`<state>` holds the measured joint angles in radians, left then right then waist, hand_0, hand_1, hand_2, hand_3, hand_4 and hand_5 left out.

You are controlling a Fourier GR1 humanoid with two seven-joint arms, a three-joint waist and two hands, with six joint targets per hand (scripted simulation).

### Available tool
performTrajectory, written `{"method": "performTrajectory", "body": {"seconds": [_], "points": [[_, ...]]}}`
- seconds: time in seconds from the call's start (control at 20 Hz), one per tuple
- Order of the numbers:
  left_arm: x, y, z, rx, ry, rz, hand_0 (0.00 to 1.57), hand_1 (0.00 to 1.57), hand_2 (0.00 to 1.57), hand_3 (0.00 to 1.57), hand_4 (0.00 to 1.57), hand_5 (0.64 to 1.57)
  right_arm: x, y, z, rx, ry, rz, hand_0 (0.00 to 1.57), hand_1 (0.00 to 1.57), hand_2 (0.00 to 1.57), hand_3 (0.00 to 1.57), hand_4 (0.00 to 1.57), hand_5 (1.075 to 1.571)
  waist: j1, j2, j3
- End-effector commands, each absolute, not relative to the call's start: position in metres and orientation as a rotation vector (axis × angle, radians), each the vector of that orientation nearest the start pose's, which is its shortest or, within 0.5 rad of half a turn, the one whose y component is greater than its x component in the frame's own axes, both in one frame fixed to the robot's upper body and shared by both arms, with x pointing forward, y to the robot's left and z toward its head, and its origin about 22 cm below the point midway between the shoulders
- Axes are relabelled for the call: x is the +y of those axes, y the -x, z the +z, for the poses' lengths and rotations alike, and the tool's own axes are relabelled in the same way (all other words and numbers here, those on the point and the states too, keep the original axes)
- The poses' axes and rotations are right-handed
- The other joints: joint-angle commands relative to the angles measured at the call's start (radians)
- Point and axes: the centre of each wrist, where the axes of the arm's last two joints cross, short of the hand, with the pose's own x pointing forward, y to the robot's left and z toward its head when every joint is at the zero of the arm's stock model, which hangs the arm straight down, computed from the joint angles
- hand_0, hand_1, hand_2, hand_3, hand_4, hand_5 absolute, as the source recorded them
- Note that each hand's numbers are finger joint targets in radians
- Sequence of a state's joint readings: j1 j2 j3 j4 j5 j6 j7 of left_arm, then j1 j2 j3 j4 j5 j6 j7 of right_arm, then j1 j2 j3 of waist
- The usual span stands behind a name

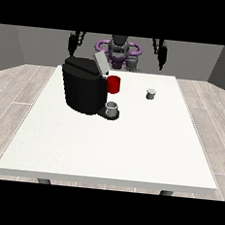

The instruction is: Insert the coffee pod into the coffee machine and close the lid

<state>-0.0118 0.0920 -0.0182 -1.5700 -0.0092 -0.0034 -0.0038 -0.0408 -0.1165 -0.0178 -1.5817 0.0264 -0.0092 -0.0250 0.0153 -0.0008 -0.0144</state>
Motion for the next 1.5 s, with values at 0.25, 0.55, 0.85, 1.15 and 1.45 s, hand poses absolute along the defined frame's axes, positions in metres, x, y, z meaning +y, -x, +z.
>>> {"method": "performTrajectory", "body": {"seconds": [0.25, 0.55, 0.85, 1.15, 1.45], "points": [[0.267, -0.227, -0.002, -1.695, 0.065, -0.071, 0.0, 0.0, 0.0, 0.0, 0.28, 1.571, -0.255, -0.228, -0.018, -1.464, 0.085, 0.031, 0.0, 0.0, 0.0, 0.0, 0.13, 1.571, 0.01, -0.045, 0.0142], [0.275, -0.238, 0.013, -1.713, -0.042, -0.243, 0.0, 0.0, 0.0, 0.0, 0.32, 1.571, -0.256, -0.235, -0.028, -1.658, 0.185, -0.162, 0.0, 0.0, 0.0, 0.0, 0.14, 1.571, -0.001, -0.002, 0.015], [0.309, -0.265, 0.025, -1.621, -0.207, -0.319, 0.0, 0.0, 0.0, 0.0, 0.0, 1.571, -0.239, -0.24, -0.007, -1.646, 0.132, -0.12, 0.0, 0.0, 0.0, 0.0, 0.18, 1.571, -0.078, 0.013, 0.0144], [0.329, -0.295, 0.024, -1.556, -0.195, -0.313, 0.0, 0.0, 0.0, 0.0, 0.0, 1.571, -0.233, -0.264, 0.025, -1.715, 0.079, -0.076, 0.0, 0.0, 0.0, 0.0, 0.19, 1.571, -0.123, 0.098, 0.014], [0.327, -0.314, 0.017, -1.471, -0.233, -0.348, 0.0, 0.0, 0.0, 0.0, 0.0, 1.571, -0.226, -0.27, 0.015, -1.692, 0.07, -0.082, 0.0, 0.0, 0.0, 0.0, 0.26, 1.571, -0.115, 0.112, 0.0142]]}}
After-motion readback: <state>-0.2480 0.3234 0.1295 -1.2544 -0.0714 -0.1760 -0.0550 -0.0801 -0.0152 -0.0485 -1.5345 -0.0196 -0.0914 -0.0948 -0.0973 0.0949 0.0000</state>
